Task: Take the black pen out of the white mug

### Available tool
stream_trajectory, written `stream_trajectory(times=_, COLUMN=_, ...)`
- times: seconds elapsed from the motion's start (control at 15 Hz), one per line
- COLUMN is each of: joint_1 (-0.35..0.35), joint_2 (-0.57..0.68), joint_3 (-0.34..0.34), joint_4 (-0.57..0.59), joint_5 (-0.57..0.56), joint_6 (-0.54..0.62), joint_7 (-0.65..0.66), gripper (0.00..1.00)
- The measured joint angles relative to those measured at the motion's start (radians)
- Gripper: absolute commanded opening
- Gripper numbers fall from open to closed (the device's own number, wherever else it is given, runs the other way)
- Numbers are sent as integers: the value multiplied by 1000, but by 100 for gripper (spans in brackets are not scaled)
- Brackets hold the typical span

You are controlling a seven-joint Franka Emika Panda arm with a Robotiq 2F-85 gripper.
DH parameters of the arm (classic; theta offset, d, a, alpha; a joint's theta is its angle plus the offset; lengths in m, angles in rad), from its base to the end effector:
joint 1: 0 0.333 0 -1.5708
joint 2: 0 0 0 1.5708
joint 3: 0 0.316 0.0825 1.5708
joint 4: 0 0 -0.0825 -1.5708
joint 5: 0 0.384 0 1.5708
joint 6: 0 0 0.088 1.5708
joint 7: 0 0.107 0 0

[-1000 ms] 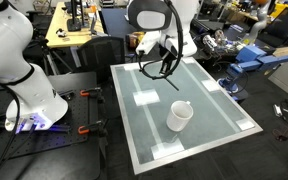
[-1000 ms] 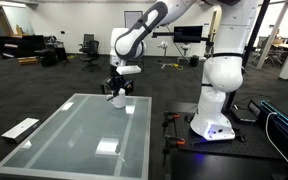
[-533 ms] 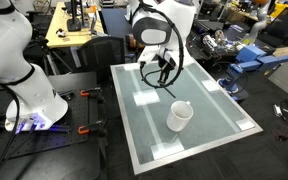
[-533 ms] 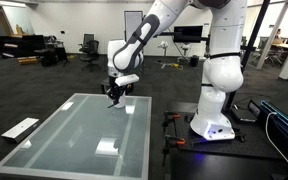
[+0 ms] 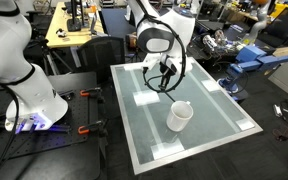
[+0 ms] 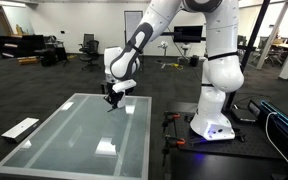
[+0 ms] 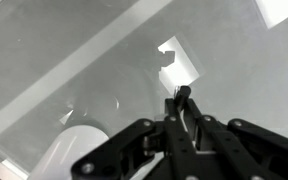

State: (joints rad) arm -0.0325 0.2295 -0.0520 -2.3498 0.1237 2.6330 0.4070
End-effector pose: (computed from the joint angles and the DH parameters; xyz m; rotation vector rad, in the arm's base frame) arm 0.5181 -0.0474 0.2390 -2.9454 0.9051 -0.0702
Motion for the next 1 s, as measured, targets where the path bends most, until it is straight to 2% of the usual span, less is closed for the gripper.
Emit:
stream_trajectory(times=0.4, joint_1=37, joint_2=80, joint_3=-19, joint_4=44, joint_5=-16, joint_6=46, joint_7=34, gripper=3)
stream_trajectory(times=0.47, joint_1=45, joint_2=91, joint_3=-25, joint_4=52, joint_5=-20, joint_6=50, joint_7=34, gripper=38)
stream_trajectory(times=0.53, joint_1=50, joint_2=100, joint_3=-28, joint_4=59, joint_5=-22, joint_6=51, joint_7=34, gripper=39)
stream_trajectory(times=0.6, joint_1=57, joint_2=107, joint_3=-33, joint_4=66, joint_5=-23, joint_6=51, joint_7=35, gripper=44)
stream_trajectory(times=1.0, joint_1=76, joint_2=127, joint_3=-49, joint_4=95, joint_5=-24, joint_6=52, joint_7=37, gripper=89)
